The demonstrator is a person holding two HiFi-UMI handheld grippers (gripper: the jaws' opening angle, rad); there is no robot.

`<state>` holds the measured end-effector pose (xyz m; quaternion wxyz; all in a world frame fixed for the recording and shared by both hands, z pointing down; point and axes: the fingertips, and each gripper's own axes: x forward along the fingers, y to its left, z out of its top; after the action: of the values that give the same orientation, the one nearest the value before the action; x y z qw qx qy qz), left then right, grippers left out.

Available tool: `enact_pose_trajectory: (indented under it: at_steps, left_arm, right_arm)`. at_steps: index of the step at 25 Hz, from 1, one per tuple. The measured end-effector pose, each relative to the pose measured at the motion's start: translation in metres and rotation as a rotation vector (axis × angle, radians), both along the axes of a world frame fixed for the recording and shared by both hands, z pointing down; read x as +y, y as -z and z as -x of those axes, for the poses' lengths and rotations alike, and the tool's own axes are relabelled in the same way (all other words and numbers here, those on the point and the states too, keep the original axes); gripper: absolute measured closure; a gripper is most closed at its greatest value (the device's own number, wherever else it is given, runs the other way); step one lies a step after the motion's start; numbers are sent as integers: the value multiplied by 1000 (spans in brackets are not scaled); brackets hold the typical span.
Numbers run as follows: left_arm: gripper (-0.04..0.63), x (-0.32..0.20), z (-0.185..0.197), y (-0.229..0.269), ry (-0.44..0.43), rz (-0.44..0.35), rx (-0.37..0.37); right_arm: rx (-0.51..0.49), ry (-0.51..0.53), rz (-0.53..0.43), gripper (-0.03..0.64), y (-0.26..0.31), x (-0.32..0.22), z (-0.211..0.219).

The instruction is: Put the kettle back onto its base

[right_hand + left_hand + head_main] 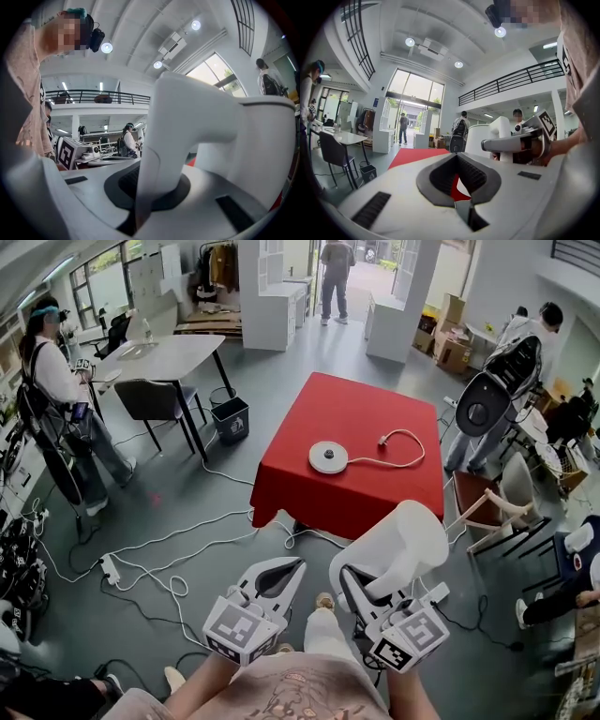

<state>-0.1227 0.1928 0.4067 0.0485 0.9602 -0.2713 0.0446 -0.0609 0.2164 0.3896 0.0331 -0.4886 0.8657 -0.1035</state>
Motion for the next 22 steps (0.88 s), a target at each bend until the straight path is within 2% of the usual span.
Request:
enact_pose_trajectory:
  at_steps: [3,22]
  left_arm:
    - [607,-12,0,-3,2,-34,-6]
    - [607,-107,-44,3,7,-30,-26]
  right_arm:
    - [3,5,-2,603,0,-9,-2]
    - [16,36,13,603,2,-104,-43]
